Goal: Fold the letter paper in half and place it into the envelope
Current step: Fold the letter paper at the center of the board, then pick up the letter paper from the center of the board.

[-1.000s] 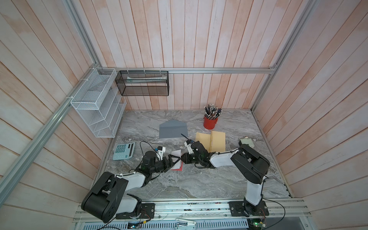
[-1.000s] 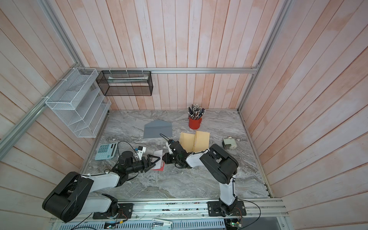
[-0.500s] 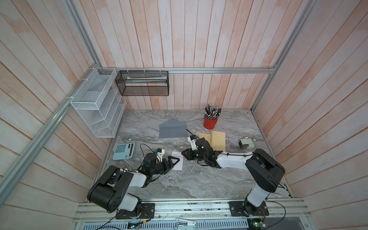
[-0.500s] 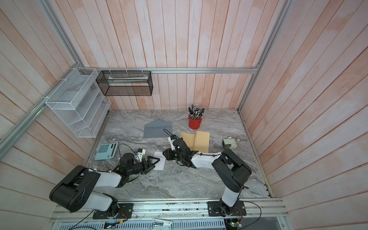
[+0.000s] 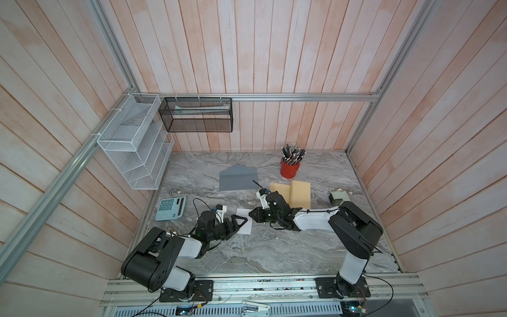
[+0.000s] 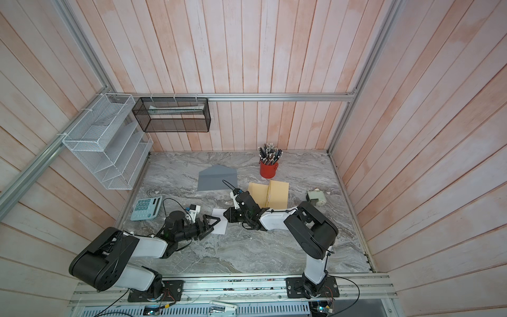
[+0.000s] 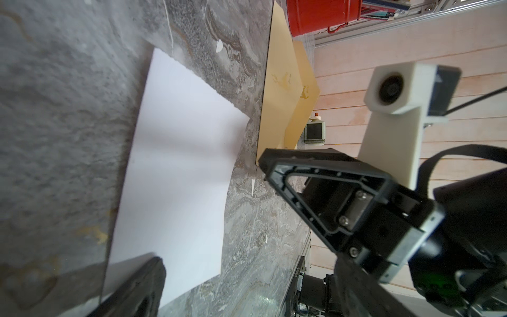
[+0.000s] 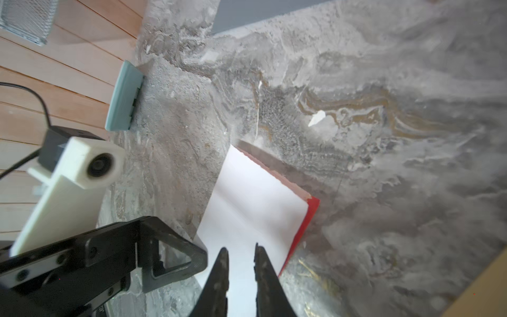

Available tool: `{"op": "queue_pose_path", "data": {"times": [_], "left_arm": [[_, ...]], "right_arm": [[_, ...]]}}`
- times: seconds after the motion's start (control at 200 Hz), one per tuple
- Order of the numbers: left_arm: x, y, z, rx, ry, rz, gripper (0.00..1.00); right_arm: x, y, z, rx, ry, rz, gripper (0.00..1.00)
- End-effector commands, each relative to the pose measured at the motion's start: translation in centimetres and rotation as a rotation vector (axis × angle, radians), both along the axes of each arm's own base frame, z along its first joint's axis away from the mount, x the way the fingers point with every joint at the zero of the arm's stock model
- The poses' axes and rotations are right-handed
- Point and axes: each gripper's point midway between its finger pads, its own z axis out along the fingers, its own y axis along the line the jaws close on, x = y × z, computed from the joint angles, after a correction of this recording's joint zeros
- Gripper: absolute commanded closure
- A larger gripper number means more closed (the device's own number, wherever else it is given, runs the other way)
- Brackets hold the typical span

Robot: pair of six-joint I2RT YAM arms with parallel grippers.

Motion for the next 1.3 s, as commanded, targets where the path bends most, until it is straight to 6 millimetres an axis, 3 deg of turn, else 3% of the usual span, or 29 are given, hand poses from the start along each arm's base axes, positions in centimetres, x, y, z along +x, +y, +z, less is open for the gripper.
{"op": "queue_pose_path", "data": {"times": [0.0, 0.3, 0.47, 0.62, 0.885, 1.295], "left_arm": [[0.2, -0.2, 1.0, -0.005, -0.033, -0.010, 0.03], [1.9, 0.5, 3.8, 0.130, -0.151, -0.020, 0.03], [2.9, 3.5, 2.4, 0.241, -0.107, 0.050, 0.06], [3.7, 4.8, 1.0, 0.314, -0.113, 0.078, 0.09], [4.0, 3.9, -0.6, 0.285, -0.086, 0.045, 0.14], [2.6, 1.9, -1.9, 0.195, -0.089, -0.051, 0.22]], "right_arm": [[-0.2, 0.7, -0.5, 0.003, 0.014, 0.025, 0.81], [-0.4, 0.2, -2.8, -0.047, 0.040, 0.025, 0.81], [-0.5, -0.2, -3.3, -0.057, 0.045, 0.023, 0.81], [-0.6, -0.5, -3.8, -0.062, 0.052, 0.019, 0.81], [-0.8, -0.6, -4.2, -0.067, 0.062, 0.020, 0.82], [-0.7, -0.6, -5.5, -0.063, 0.100, 0.017, 0.83]]}}
